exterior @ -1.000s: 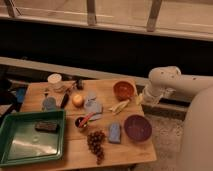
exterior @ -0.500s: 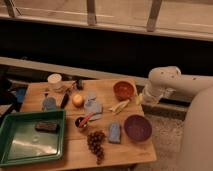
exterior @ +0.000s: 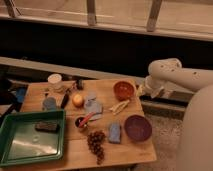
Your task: Stack bowls on top of each other
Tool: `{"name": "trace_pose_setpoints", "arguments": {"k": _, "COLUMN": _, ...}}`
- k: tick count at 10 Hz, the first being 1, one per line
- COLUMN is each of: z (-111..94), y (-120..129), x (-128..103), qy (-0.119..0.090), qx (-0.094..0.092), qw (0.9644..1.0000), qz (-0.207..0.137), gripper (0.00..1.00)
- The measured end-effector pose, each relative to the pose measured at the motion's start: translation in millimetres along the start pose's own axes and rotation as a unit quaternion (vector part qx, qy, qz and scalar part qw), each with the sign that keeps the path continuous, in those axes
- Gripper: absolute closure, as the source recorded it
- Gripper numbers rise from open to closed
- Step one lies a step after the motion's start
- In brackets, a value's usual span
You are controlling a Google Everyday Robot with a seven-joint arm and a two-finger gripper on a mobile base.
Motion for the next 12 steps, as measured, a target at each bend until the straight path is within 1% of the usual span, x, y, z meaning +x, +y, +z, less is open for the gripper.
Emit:
{"name": "trace_pose_setpoints", "arguments": {"k": 1, "z": 1.3, "y": 3.8, "x": -14.8, "qy": -0.012, "qx": -0.005, "qw": 0.9999, "qz": 0.003, "gripper": 0.39}}
{"name": "trace_pose_setpoints", "arguments": {"k": 2, "z": 1.7, "y": 11.8, "x": -24.9, "qy": -0.024, "qx": -0.011, "qw": 0.9997, "qz": 0.000, "gripper": 0.39}}
{"name": "trace_pose_setpoints", "arguments": {"k": 3, "z": 2.1, "y": 29.7, "x": -38.2, "qy": -0.040, "qx": -0.028, "qw": 0.9988, "qz": -0.004, "gripper": 0.39}}
{"name": "trace_pose_setpoints", "arguments": {"k": 4, "z": 2.5, "y": 42.2, "x": -46.4, "qy": -0.049, "qx": -0.042, "qw": 0.9979, "qz": -0.007, "gripper": 0.39}}
{"name": "trace_pose_setpoints", "arguments": {"k": 9, "z": 2.9, "y": 43.5, "x": -47.4, "qy": -0.049, "qx": -0.044, "qw": 0.9978, "qz": -0.007, "gripper": 0.39}}
{"name": "trace_pose_setpoints", "arguments": {"k": 10, "z": 7.5, "y": 41.0, "x": -48.0, "qy": -0.046, "qx": -0.044, "qw": 0.9980, "qz": -0.002, "gripper": 0.39}}
{"name": "trace_pose_setpoints", "arguments": {"k": 12, "z": 27.1, "y": 35.2, "x": -47.3, "qy": -0.038, "qx": -0.045, "qw": 0.9982, "qz": 0.015, "gripper": 0.39}}
